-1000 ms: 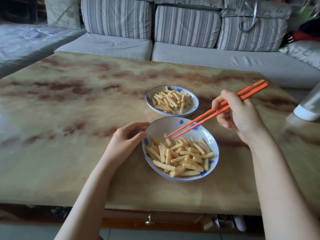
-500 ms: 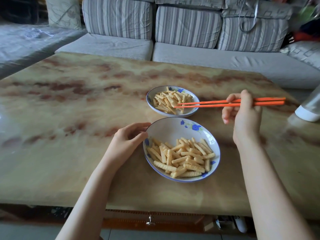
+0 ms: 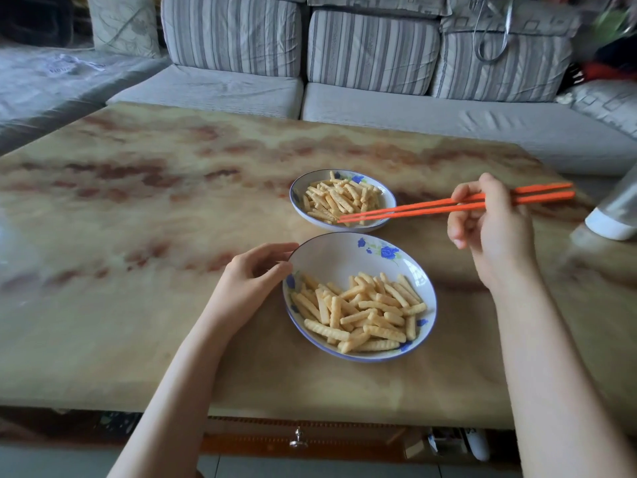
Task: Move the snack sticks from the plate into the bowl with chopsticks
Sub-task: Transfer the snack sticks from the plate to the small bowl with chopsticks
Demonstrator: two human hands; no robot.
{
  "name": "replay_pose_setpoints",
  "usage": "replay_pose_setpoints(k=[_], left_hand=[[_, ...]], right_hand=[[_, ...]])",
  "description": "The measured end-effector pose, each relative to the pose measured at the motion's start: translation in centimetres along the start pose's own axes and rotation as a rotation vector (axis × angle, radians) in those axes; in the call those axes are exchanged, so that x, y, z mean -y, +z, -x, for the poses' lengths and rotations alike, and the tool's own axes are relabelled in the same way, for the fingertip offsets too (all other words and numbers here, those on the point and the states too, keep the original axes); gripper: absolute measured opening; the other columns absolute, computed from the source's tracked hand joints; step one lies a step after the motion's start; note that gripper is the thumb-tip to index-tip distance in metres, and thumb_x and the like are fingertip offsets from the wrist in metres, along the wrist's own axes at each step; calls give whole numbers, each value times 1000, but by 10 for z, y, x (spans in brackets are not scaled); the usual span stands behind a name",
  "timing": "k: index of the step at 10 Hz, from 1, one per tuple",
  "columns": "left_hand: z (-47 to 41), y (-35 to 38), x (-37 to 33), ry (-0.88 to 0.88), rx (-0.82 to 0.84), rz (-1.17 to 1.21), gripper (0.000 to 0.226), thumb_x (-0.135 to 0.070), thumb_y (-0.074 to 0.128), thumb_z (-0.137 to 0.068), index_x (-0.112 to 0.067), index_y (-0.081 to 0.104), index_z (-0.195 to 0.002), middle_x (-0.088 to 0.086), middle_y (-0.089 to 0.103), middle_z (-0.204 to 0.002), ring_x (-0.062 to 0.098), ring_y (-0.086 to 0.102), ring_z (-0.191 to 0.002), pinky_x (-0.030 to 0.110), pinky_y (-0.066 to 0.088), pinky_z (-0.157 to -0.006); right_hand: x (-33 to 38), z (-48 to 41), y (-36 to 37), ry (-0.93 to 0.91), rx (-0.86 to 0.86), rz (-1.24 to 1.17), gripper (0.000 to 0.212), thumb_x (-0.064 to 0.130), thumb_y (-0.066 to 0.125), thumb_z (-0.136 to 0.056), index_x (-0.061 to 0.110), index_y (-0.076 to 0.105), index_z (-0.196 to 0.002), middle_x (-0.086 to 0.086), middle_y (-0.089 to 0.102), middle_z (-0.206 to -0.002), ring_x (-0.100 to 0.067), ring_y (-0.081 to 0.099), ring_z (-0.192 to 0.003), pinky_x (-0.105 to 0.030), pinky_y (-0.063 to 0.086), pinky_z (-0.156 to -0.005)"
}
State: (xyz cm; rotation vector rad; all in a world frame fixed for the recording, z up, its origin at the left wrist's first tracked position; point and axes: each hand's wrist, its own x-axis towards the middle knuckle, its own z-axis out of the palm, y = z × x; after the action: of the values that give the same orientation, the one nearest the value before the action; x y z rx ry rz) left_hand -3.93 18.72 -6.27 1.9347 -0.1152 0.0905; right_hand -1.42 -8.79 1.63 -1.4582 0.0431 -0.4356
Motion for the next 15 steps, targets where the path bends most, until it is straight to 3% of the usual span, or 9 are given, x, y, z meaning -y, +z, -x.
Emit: replay_pose_setpoints(k=[2,6,8,12,13,15], left_hand=[[0,0,0,5,-1,-3,41,-31,57,-75,-31,70,-114,-15,72,-104,-5,65,-98,24,50,-93],[0,0,1,15,0,0,40,-29,56,-76,-29,70,-114,-15,73,-105,-3,65,-99,29,51,-96],[0,0,2,11,0,0,40,-30,57,-76,-31,70,-113,-15,73,-105,-1,66,-100,34,51,-98],[0,0,1,11,1,-1,40,-31,56,-76,-30,70,-114,-14,72,-106,-2,65,-100,30,51,-96],[0,0,0,8,-3,-5,41,-31,56,-75,-31,70,-114,-14,72,-105,-2,65,-99,30,51,-96],[0,-1,1,12,0,-1,40,-30,57,-76,-29,70,-114,-14,73,-105,-1,65,-100,31,51,-96]], right_hand=[[21,13,-2,79,271,200,43,26,32,-102,7,52,-70,-5,42,-35,-17,33,-31,-18,26,-34],[25,18,-1,119,349,283,43,26,34,-102,6,54,-70,-6,42,-36,-16,35,-32,-17,27,-33],[14,15,5,93,222,244,42,26,34,-101,8,52,-67,-7,43,-36,-20,34,-32,-20,27,-35],[6,7,16,46,-178,-173,38,18,34,-100,13,48,-65,6,53,-42,-14,40,-33,-24,26,-40],[-4,5,23,37,-223,-137,39,20,33,-100,13,49,-66,5,51,-40,-14,42,-33,-23,29,-40],[-26,3,34,-9,-136,1,43,22,33,-102,10,54,-67,-1,51,-37,-16,42,-32,-21,34,-37]])
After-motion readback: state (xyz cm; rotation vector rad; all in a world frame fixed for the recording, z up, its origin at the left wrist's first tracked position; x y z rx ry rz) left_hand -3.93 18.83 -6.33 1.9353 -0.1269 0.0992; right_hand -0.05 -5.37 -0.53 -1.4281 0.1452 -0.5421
